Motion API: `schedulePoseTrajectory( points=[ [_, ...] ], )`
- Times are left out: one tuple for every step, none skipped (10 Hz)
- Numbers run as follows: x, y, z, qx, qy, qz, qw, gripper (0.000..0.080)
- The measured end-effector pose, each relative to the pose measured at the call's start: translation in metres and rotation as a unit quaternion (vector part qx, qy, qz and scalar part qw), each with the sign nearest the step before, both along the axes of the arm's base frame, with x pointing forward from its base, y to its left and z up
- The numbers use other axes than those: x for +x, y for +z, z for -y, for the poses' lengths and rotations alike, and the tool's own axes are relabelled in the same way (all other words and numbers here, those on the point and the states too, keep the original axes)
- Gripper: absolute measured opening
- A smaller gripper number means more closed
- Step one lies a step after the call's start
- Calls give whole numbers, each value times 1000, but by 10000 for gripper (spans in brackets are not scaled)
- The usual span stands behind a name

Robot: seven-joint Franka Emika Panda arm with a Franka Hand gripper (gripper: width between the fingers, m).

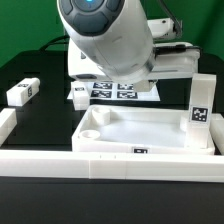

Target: Assemble desk

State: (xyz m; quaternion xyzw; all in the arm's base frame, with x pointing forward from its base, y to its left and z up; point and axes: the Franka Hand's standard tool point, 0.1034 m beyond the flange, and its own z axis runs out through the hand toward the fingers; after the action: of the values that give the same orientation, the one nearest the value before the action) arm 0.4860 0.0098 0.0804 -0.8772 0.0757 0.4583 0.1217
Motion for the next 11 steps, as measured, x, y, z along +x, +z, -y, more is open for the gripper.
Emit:
schedulePoseTrajectory(
  points=[
    [14, 12, 1, -5, 1, 28, 1000, 290],
    [24, 28, 3, -9, 0, 55, 998, 290],
    [31, 35, 4, -12, -1, 73, 997, 290],
    [40, 31, 5, -23, -5, 116, 993, 290],
    [42, 32, 5, -33, -10, 152, 988, 290],
    [39, 34, 5, -37, -14, 167, 985, 290],
    [46, 32, 7, -46, -18, 199, 979, 290],
    [49, 36, 8, -51, -21, 223, 973, 290],
    [58, 49, 11, -50, -7, 253, 966, 290],
    [74, 71, 15, -51, -4, 292, 955, 290],
    [82, 84, 17, -52, -5, 310, 949, 290]
  ],
)
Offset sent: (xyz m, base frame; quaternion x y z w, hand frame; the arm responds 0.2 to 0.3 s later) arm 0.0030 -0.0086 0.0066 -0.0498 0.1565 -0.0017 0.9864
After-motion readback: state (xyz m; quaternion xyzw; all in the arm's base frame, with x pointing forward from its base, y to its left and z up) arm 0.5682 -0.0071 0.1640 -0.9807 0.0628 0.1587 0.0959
